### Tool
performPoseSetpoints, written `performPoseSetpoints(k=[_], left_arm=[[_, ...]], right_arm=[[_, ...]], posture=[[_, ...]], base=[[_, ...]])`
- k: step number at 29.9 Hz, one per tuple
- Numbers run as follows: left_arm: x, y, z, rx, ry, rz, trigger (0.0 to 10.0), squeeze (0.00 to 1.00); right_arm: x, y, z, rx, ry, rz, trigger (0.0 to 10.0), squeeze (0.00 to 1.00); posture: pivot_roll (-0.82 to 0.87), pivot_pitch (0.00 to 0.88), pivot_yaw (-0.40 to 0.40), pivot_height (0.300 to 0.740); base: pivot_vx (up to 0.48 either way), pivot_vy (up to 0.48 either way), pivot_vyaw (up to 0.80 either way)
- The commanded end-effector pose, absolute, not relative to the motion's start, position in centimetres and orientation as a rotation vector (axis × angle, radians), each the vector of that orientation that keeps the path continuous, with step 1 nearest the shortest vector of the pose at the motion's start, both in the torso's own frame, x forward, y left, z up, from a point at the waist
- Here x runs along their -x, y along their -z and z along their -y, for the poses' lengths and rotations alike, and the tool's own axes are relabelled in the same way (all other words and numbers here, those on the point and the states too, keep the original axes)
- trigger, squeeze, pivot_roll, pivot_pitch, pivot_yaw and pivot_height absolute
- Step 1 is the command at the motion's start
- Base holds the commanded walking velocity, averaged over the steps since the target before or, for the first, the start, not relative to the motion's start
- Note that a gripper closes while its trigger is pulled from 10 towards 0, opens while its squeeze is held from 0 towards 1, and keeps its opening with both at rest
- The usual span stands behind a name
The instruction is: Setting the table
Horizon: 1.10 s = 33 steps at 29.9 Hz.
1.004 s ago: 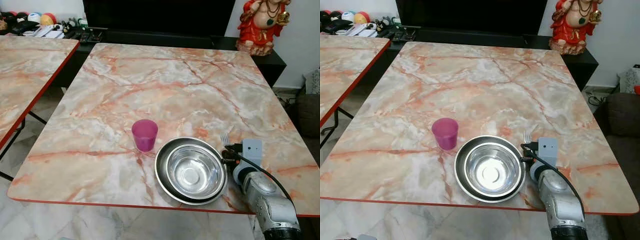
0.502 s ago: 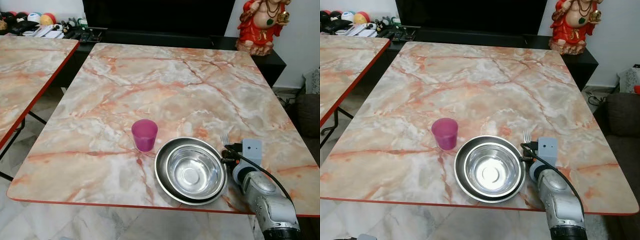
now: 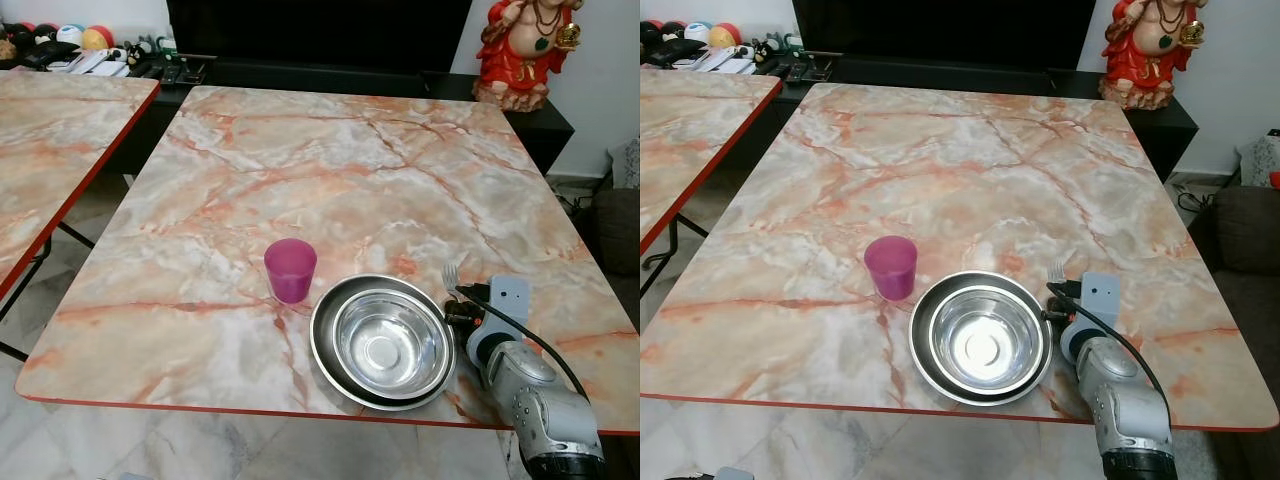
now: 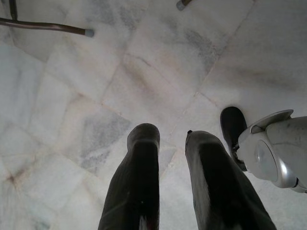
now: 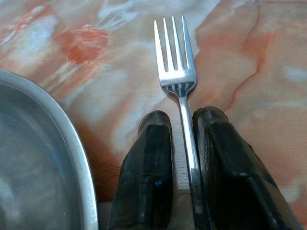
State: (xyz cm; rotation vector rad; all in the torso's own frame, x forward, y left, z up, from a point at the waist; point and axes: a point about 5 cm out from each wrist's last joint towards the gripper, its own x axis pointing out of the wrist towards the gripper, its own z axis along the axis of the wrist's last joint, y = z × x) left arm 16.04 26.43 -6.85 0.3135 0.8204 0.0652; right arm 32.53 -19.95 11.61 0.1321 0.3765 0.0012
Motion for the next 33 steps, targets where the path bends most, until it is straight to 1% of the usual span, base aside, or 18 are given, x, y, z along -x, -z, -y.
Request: performPoseSetpoints(k=[1,4,8,17,18,20,21,22,28,29,33], left_arm=[[-15.1,7.3,-26.5,-0.327,-0.060,-0.865,10.0,0.00],[-15.2,7.3,-26.5,-0.328,-0.059,-0.865,10.0,0.00],[-15.3,7.3,-26.5,-0.326,-0.060,-0.861,10.0,0.00],[-15.2,7.4,-26.3,-0.321,-0.062,-0.864,10.0,0.00],[-15.2,7.4,-26.3,-0.320,-0.063,-0.864,10.0,0.00],[-15.1,7.4,-26.3,-0.318,-0.065,-0.864,10.0,0.00],[-15.1,7.4,-26.3,-0.318,-0.065,-0.864,10.0,0.00],[-15.1,7.4,-26.3,-0.315,-0.066,-0.863,10.0,0.00],[-15.3,7.3,-26.2,-0.266,-0.088,-0.856,10.0,0.00],[-15.3,7.3,-26.4,-0.251,-0.112,-0.855,10.0,0.00],[-15.3,7.3,-26.5,-0.247,-0.120,-0.860,10.0,0.00]], right_arm=[[-32.5,-11.7,20.1,-0.146,0.016,-0.374,10.0,0.00],[-32.7,-12.4,20.4,-0.117,0.035,-0.318,10.0,0.00],[-33.0,-13.5,20.6,-0.122,0.038,-0.246,10.0,0.00],[-33.4,-14.7,20.5,-0.117,0.042,-0.176,10.0,0.00],[-33.5,-15.3,20.5,-0.122,0.040,-0.129,10.0,0.00],[-33.7,-17.1,20.5,-0.060,0.042,-0.010,10.0,0.00],[-33.7,-17.1,20.5,-0.060,0.042,-0.010,10.0,0.00],[-33.8,-18.2,20.1,-0.051,0.015,0.061,10.0,0.00],[-33.9,-19.1,20.1,-0.049,0.022,0.122,10.0,0.00],[-33.8,-19.5,20.5,-0.038,0.039,0.157,10.0,0.00],[-33.7,-19.9,20.8,-0.042,0.053,0.193,10.0,0.00]], posture=[[0.07,0.167,-0.035,0.740],[0.07,0.165,-0.032,0.740],[0.07,0.164,-0.034,0.740],[0.07,0.162,-0.038,0.740],[0.07,0.159,-0.038,0.740],[0.06,0.155,-0.037,0.740],[0.06,0.155,-0.037,0.740],[0.06,0.152,-0.036,0.740],[0.07,0.139,-0.041,0.740],[0.07,0.129,-0.048,0.740],[0.07,0.129,-0.048,0.740]], base=[[0.000,0.000,0.00],[0.000,0.000,0.00],[0.000,0.000,0.00],[0.000,0.000,0.00],[0.000,0.000,0.00],[0.000,0.000,0.00],[0.000,0.000,0.00],[0.000,0.000,0.00],[0.000,0.000,0.00],[0.000,0.000,0.00],[0.000,0.000,0.00]])
